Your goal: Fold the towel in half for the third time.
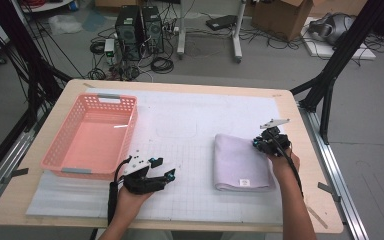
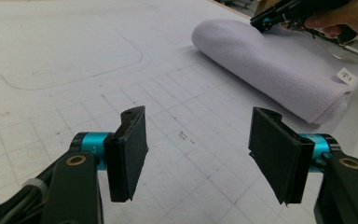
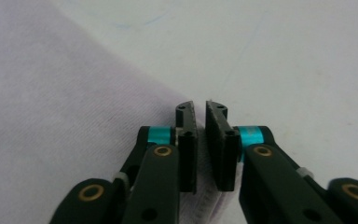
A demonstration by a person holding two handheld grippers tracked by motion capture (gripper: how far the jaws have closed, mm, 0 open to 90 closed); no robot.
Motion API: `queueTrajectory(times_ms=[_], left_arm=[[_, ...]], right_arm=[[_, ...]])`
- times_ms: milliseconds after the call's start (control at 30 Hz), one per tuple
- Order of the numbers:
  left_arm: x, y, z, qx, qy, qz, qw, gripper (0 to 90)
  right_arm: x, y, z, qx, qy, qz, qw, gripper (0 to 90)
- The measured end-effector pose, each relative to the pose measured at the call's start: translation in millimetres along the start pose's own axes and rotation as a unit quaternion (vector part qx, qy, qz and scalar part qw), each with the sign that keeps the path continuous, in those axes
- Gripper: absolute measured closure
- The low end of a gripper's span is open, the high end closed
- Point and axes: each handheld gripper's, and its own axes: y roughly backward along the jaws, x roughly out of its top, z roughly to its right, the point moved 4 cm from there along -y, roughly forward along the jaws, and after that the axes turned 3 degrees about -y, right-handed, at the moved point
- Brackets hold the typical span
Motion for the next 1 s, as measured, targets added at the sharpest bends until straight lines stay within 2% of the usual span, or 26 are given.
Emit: queueTrajectory(times_ms=[67, 133, 167, 200, 267, 300, 367, 433, 500, 567, 633, 700, 733, 767, 833, 900, 967, 1000], left_arm=[[-0.1, 0.0, 0.3, 0.000, 0.001, 0.001, 1.0000, 37.2], [-0.2, 0.1, 0.6, 0.000, 0.000, 0.001, 1.0000, 37.2], [-0.1, 0.0, 0.4, -0.001, 0.000, 0.001, 1.0000, 37.2], [-0.1, 0.0, 0.5, -0.001, 0.001, 0.001, 1.0000, 37.2], [0.0, -0.1, 0.5, -0.001, 0.000, 0.001, 1.0000, 37.3], [-0.1, -0.1, 0.7, 0.000, 0.001, 0.000, 1.0000, 37.2], [0.2, -0.5, 1.2, -0.001, 0.001, 0.001, 1.0000, 37.2], [0.2, -0.6, 1.4, -0.002, 0.000, 0.001, 1.0000, 37.2], [0.1, -0.4, 1.3, -0.001, 0.002, 0.000, 1.0000, 37.2], [0.0, -0.2, 0.8, -0.001, 0.002, 0.000, 1.0000, 37.2], [0.0, -0.5, 0.9, -0.001, 0.002, 0.001, 1.0000, 37.2], [0.0, -0.9, 1.0, -0.002, 0.003, 0.001, 1.0000, 37.2], [0.0, -0.9, 1.0, -0.002, 0.003, 0.000, 1.0000, 37.2], [0.1, -0.9, 1.1, -0.003, 0.002, 0.001, 1.0000, 37.2], [0.0, -1.2, 1.4, -0.003, 0.001, 0.001, 1.0000, 37.2], [-0.1, -1.3, 1.8, -0.004, 0.001, 0.001, 1.0000, 37.2], [0.2, -1.1, 1.7, -0.002, -0.001, 0.001, 1.0000, 37.2], [0.5, -0.8, 1.8, -0.001, 0.000, 0.002, 1.0000, 37.2]], right_arm=[[2.4, 0.5, 1.2, -0.021, -0.008, 0.011, 0.9997, 82.3], [4.2, -0.4, -1.0, -0.035, -0.008, 0.013, 0.9993, 66.8], [5.6, 0.4, -1.9, -0.032, -0.013, 0.019, 0.9992, 66.2], [7.6, 2.1, -3.6, -0.016, -0.020, 0.031, 0.9992, 65.3], [13.2, 5.1, -9.3, 0.011, -0.018, 0.055, 0.9982, 62.2], [16.4, 4.8, -13.6, 0.038, -0.018, 0.063, 0.9971, 60.9], [20.9, -0.7, -23.8, 0.076, -0.005, 0.055, 0.9956, 56.3], [23.1, -10.0, -34.3, 0.085, 0.021, 0.035, 0.9955, 59.4], [24.6, -17.9, -41.7, 0.088, 0.038, 0.022, 0.9952, 71.5], [27.4, -22.1, -46.5, 0.088, 0.039, 0.022, 0.9951, 82.1], [31.6, -25.7, -51.1, 0.090, 0.044, 0.020, 0.9948, 83.3], [35.3, -27.7, -57.7, 0.098, 0.058, 0.032, 0.9929, 82.6], [36.0, -28.0, -60.0, 0.094, 0.063, 0.035, 0.9929, 78.9], [36.2, -27.4, -59.5, 0.085, 0.064, 0.037, 0.9936, 69.9], [36.8, -20.5, -50.3, 0.067, 0.040, 0.047, 0.9958, 61.0], [35.6, -6.9, -36.5, 0.056, 0.009, 0.066, 0.9962, 62.1], [30.9, 5.9, -23.4, 0.029, 0.006, 0.068, 0.9972, 71.9], [27.2, 10.1, -17.4, 0.021, 0.002, 0.065, 0.9977, 73.4]])
